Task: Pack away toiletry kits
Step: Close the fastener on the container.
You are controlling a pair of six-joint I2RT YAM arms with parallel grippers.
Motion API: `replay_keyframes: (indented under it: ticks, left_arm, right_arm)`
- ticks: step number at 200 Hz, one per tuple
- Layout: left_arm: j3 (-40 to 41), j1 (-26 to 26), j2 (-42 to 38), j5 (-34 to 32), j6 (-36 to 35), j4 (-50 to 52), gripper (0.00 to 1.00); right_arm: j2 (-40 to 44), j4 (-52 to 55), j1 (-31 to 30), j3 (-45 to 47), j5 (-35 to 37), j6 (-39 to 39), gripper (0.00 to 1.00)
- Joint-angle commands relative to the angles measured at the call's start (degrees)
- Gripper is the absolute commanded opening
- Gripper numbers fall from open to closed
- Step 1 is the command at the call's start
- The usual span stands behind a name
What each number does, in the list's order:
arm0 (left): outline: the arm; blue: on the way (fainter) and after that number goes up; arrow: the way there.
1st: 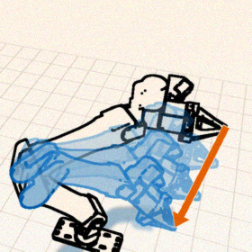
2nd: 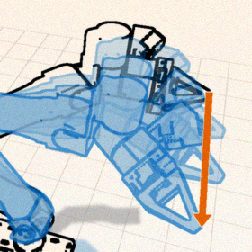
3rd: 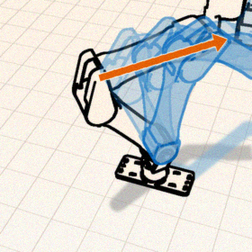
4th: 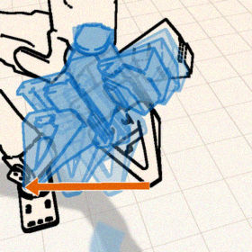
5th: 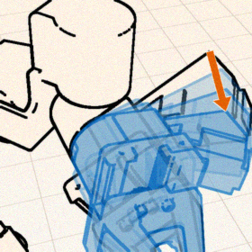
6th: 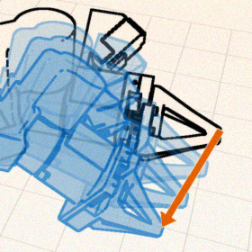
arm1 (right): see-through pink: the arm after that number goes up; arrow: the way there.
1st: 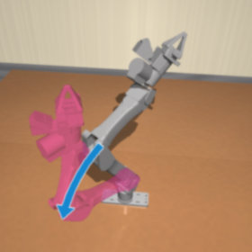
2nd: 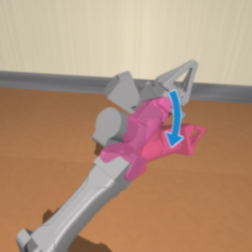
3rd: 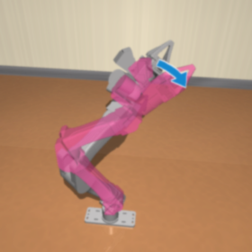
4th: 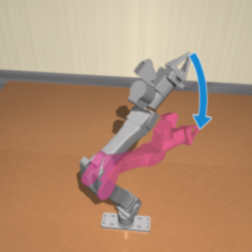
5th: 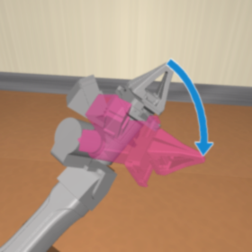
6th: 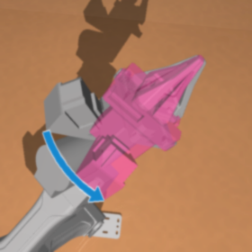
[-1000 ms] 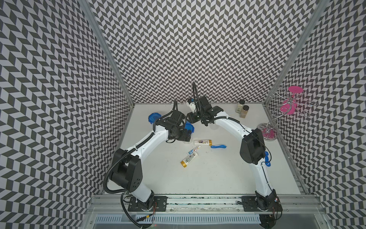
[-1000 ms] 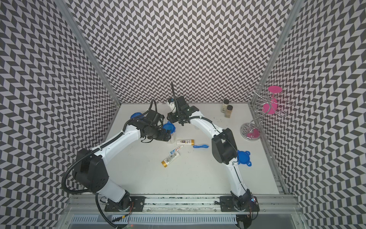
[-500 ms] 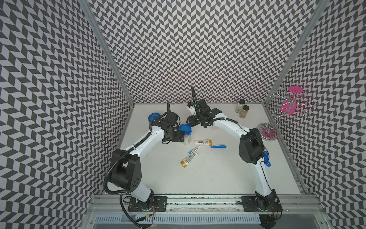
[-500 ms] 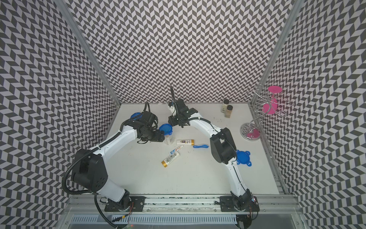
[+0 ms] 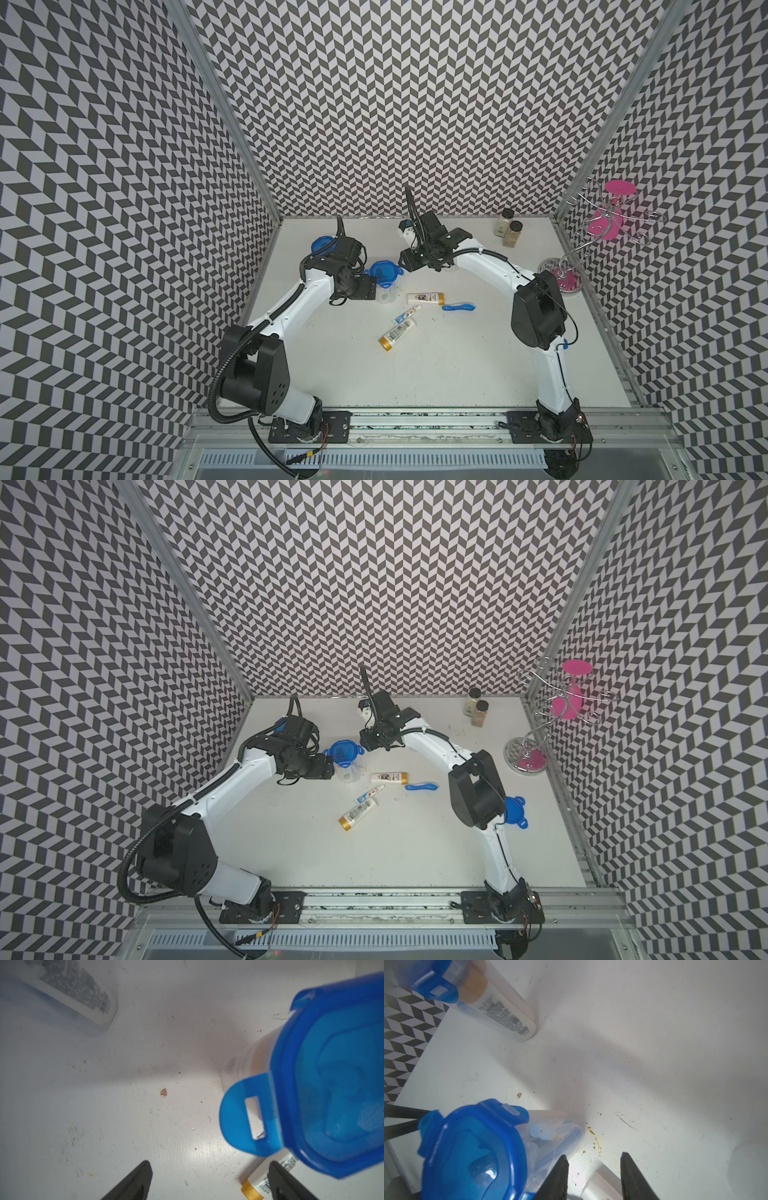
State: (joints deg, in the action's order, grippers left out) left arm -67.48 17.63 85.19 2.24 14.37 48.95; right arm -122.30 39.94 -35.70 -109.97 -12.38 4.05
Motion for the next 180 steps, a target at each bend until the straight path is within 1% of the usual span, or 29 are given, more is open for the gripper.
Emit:
replay_keyframes:
  ticks: [1, 17, 22, 34, 56, 65, 92, 127, 153, 180]
  left_arm:
    - [1.1, -2.4, -3.5, -0.3, -0.8, 2.9, 0.88]
    - [1.1, -4.8, -5.6, 3.0, -1.1, 3.4, 0.85]
    - [0.9, -5.7, -6.3, 4.8, -1.1, 3.3, 0.83]
    - [-0.2, -7.6, -7.7, 11.4, -1.3, 2.3, 0.82]
    - [-3.9, -7.9, -6.6, 20.4, 0.4, -0.3, 0.79]
    - [-4.6, -7.7, -5.6, 22.9, 1.4, -2.4, 0.78]
    - [-6.2, -5.7, -2.5, 22.1, 4.0, -6.1, 0.75]
    - [-6.3, -3.9, 0.4, 21.6, 6.6, -8.5, 0.70]
    - [-5.0, -3.4, 1.0, 20.6, 6.9, -9.3, 0.68]
    - [-3.4, -3.4, 1.2, 21.2, 6.9, -10.2, 0.68]
  right_arm:
    - [4.1, 2.2, 1.2, -0.9, 1.1, -0.3, 0.41]
    - [5.8, 3.0, 1.9, 0.1, 0.7, -0.5, 0.41]
    - [6.5, 2.9, 1.9, 0.7, 0.6, -0.7, 0.41]
    - [7.8, 2.4, 1.9, 2.4, -0.1, -0.7, 0.41]
    - [7.8, 2.5, 1.9, 4.2, -2.8, -0.1, 0.40]
    - [7.4, 2.7, 1.8, 4.2, -3.8, -0.2, 0.40]
    - [6.6, 3.4, 1.0, 3.5, -4.3, -0.6, 0.39]
    - [5.1, 3.3, 0.8, 4.1, -4.6, -1.0, 0.37]
    - [4.1, 2.9, 0.7, 3.8, -5.6, -1.2, 0.37]
    - [3.1, 2.7, 0.7, 3.5, -6.6, -1.4, 0.37]
